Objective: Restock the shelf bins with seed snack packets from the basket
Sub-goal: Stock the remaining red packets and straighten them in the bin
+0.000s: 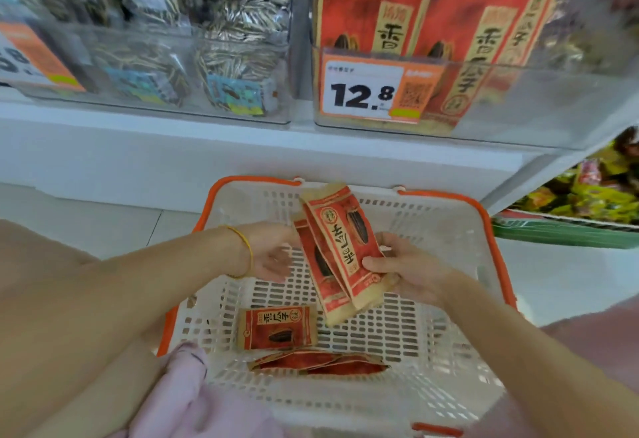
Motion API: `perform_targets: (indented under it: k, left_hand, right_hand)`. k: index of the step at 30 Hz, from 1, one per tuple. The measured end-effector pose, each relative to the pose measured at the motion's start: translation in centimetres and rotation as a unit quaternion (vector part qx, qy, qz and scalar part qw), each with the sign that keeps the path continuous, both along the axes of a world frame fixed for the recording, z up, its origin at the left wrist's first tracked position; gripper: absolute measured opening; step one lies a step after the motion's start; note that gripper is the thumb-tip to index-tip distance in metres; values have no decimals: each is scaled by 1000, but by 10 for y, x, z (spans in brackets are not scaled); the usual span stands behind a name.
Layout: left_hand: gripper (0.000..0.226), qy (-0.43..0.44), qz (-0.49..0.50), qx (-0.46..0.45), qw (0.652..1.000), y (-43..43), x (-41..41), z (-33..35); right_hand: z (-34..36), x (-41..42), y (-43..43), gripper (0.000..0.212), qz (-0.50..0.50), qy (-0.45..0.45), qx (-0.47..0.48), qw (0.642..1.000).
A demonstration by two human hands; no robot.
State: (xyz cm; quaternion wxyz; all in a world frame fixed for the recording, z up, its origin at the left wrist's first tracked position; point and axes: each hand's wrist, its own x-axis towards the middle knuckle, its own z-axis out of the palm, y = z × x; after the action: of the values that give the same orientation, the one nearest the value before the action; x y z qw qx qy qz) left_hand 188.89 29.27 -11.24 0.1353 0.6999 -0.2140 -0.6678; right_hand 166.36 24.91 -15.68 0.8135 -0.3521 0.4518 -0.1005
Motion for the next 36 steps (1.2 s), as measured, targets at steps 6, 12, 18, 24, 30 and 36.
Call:
perform_targets:
  k: [6, 12, 18, 24, 30, 36]
  left_hand:
    - [23, 68, 95, -117, 986, 0, -30, 5]
    - [27, 2, 105, -162, 981, -3, -13, 11]
    - [17, 28, 20, -191, 981, 5, -21, 15]
    - [30, 2, -106, -212, 971, 11, -45, 18]
    - [63, 107, -149, -212, 960, 13, -60, 31]
    - [35, 55, -188, -304, 932, 11, -65, 46]
  right_hand:
    - [22, -7, 10, 32, -33, -5, -24, 999]
    - [77, -46, -19, 26, 59, 161, -253, 952]
    - [111, -35, -8, 23, 229, 208, -372, 875]
    - [99, -6, -8, 22, 98, 182, -412, 887]
    - [101, -7, -6, 21, 25, 152, -425, 892]
    - [103, -16, -1, 21, -48, 159, -487, 857]
